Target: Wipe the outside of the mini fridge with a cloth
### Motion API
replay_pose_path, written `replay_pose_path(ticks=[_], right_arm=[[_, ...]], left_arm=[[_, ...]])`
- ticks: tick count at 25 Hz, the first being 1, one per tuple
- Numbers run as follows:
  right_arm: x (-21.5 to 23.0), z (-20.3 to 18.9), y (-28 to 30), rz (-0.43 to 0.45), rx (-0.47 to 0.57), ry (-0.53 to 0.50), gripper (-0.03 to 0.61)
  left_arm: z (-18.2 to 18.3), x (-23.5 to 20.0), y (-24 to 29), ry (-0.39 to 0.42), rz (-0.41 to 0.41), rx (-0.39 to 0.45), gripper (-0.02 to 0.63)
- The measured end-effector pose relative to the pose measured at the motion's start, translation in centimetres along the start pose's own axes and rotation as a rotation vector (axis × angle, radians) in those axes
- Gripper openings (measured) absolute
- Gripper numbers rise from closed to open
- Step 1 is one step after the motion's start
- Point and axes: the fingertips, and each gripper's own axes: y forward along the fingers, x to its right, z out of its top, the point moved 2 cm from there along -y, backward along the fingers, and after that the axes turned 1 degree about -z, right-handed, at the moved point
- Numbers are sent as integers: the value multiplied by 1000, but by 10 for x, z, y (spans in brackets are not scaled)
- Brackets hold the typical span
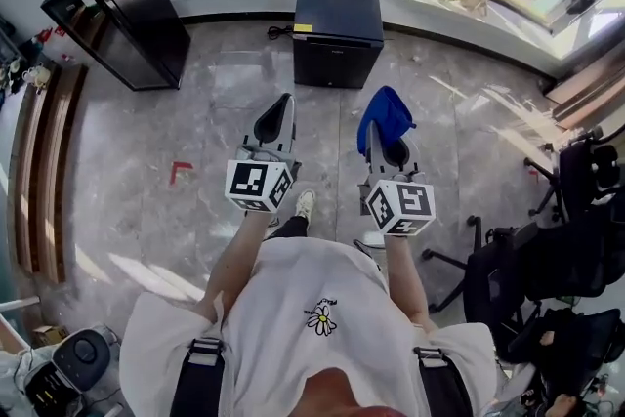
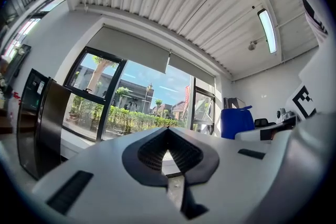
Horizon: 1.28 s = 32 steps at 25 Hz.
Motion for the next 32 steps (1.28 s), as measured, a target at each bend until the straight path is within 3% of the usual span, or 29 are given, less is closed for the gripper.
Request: replay_pose_path(ticks=[7, 16, 25, 32], right_arm=[[16, 21, 87, -1, 15, -16, 72], [57, 3, 157, 15, -65, 20, 72], [130, 22, 235, 69, -46, 59, 72], [135, 29, 279, 105, -65, 55, 72]], left_arm=[[-8, -50, 77, -12, -16, -31, 5], [-36, -72, 149, -25, 5, -85, 5], [-31, -76, 250, 20, 76, -29, 5], [-36, -99, 286, 3, 117, -34, 5]])
